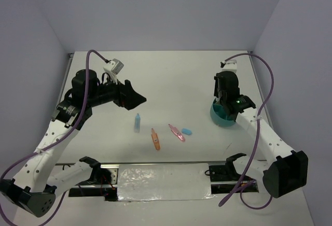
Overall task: Sort the stationery into containers
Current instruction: Place the pen in the storage box.
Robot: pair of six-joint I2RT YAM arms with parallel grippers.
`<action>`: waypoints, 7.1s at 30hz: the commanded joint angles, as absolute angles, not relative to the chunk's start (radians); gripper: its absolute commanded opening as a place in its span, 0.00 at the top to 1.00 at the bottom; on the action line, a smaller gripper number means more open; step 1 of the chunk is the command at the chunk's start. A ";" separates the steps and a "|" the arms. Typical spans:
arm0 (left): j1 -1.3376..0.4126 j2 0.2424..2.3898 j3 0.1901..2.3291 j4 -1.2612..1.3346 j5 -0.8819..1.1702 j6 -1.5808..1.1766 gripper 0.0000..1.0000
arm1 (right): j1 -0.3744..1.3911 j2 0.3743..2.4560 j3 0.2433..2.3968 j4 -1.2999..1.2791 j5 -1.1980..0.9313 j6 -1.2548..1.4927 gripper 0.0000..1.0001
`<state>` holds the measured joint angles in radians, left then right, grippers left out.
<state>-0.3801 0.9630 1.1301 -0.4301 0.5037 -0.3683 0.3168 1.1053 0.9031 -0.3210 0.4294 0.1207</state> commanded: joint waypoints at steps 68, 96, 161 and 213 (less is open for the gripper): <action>-0.382 1.012 1.173 -0.408 0.482 -0.357 0.01 | 0.288 1.066 0.808 -0.212 0.397 0.084 0.92; -0.382 1.055 1.192 -0.383 0.505 -0.359 0.01 | 0.291 0.930 0.991 -0.374 0.278 0.080 1.00; -0.382 1.135 1.233 -0.333 0.503 -0.417 0.01 | 0.353 0.923 0.965 -0.670 -0.069 0.015 1.00; -0.382 1.046 1.161 -0.354 0.525 -0.382 0.01 | 0.337 1.008 0.968 -0.581 0.238 -0.202 1.00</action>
